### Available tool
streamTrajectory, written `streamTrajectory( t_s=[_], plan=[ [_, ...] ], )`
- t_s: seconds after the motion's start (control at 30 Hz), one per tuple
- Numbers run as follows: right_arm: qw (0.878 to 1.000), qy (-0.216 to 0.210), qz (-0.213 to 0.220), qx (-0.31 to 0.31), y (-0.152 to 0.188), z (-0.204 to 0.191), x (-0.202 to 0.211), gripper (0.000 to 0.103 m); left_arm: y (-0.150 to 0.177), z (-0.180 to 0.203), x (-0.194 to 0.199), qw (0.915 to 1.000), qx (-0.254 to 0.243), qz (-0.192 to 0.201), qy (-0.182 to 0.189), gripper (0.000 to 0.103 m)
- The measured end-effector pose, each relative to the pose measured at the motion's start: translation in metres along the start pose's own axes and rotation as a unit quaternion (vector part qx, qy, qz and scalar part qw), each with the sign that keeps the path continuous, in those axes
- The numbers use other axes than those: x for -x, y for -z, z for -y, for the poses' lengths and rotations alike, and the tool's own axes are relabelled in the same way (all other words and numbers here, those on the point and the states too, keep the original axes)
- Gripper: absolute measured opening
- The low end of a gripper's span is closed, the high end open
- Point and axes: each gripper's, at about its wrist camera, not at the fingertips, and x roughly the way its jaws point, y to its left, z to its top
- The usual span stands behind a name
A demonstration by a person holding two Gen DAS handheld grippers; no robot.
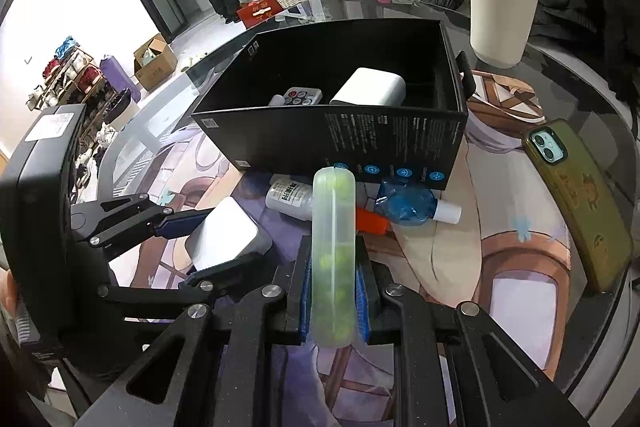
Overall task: Organize rigid objects
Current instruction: 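Lift the pill box and charger plug and carry both over the black box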
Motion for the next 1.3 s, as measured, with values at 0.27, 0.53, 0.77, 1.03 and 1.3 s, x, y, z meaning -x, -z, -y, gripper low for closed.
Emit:
streamTrajectory(
  t_s=[0.27, 0.53, 0.77, 1.03, 1.3],
  plan=[
    [1.000, 0.004, 0.021, -0.001, 0.001, 0.000, 0.009, 0.017, -0.001, -0.002, 0.007, 0.9998, 0.009, 0.017, -0.002, 0.043],
    [0.992, 0.027, 0.121, 0.025, 0.000, -0.015, 0.048, 0.017, -0.002, 0.004, 0.054, 0.9905, -0.013, 0.134, -0.028, 0.043],
    [0.963, 0.052, 0.257, 0.055, 0.008, -0.032, 0.097, 0.017, 0.004, 0.000, 0.101, 0.9625, -0.011, 0.259, -0.080, 0.043],
    [0.939, 0.062, 0.329, 0.081, 0.017, -0.051, 0.125, 0.017, 0.014, -0.008, 0.137, 0.9326, 0.006, 0.349, -0.092, 0.043],
    [0.938, 0.061, 0.334, 0.066, -0.009, -0.056, 0.128, 0.017, -0.011, -0.017, 0.141, 0.9234, 0.022, 0.372, -0.094, 0.043]
  ],
)
